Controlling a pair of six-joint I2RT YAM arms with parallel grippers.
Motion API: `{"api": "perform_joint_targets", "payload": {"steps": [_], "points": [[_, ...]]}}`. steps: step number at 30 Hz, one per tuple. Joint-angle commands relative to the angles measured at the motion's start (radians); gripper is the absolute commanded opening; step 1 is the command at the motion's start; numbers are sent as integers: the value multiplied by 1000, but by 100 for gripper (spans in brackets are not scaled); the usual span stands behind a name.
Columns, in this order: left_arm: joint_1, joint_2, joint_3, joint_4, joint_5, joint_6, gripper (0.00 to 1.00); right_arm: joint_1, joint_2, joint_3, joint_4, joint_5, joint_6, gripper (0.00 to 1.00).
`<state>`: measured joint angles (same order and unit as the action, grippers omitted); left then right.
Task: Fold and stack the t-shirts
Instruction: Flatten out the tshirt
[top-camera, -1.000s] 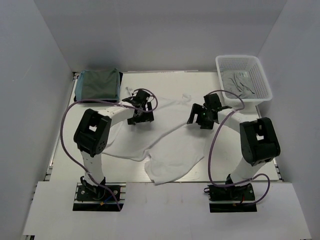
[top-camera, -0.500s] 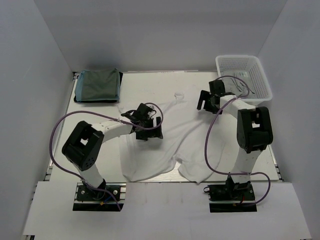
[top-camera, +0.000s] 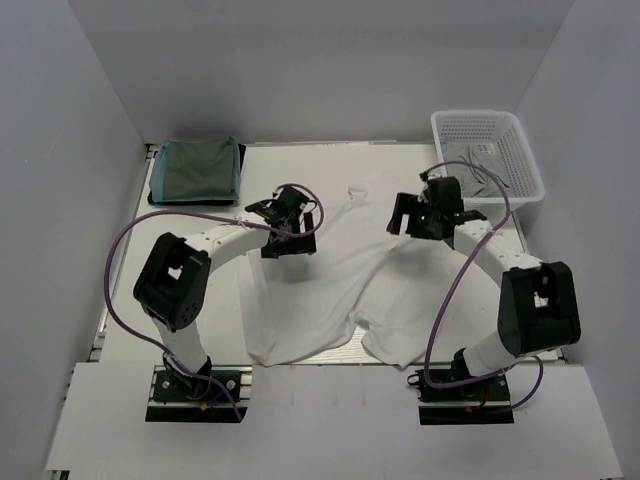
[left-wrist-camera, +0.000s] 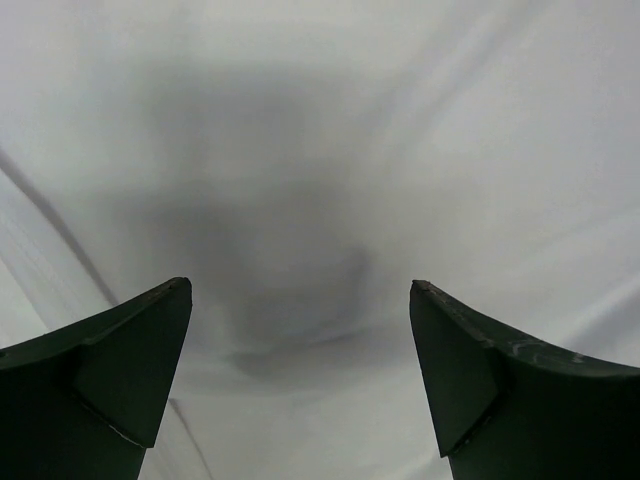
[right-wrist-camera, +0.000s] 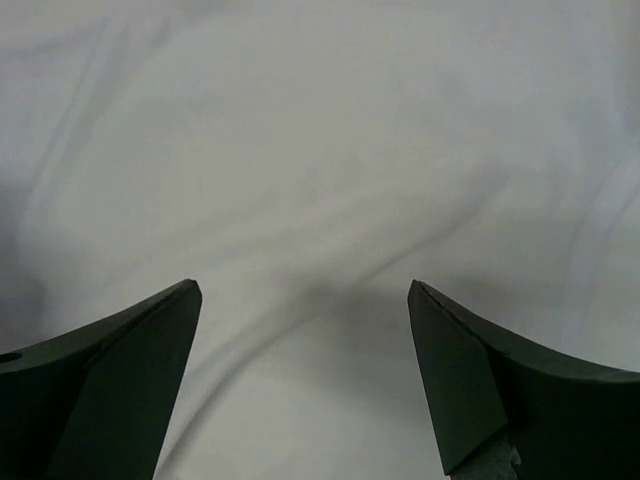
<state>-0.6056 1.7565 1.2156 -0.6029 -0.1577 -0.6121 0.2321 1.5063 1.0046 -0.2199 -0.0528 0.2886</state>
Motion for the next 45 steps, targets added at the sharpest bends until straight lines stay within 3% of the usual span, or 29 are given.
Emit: {"api": "perform_joint_targets", "payload": {"steps": [1,7,12,16,24,35,39,42,43,45], "points": [[12,32,22,-58,1,-18,100,12,0,-88,49,-124,62,90],[33,-25,-137,-38,26,-51,100,6,55,-132,54,-116,78,90],[63,-67,-202,-106,-86,-94,100,-1,103,-147,51,-95,99,90],[107,-113,-212,-256,-276,-181,100,-17,115,-150,40,-50,127,90],[165,-219,-281,-261,-302,-250,100,-69,137,-132,7,48,201,90],[205,-161,-228,-342,-342,-287,100,-152,149,-55,-9,16,219,90],[187,-161,-142,-495,-376,-345,100,-145,109,-60,19,-36,178,90],[168,-227,-61,-491,-298,-324,100,-137,45,-101,74,-85,169,90],[168,-274,-60,-448,-245,-233,100,-136,25,-113,76,-87,169,90],[159,-320,-117,-335,-7,-151,100,-137,3,-132,74,-87,169,90]]}}
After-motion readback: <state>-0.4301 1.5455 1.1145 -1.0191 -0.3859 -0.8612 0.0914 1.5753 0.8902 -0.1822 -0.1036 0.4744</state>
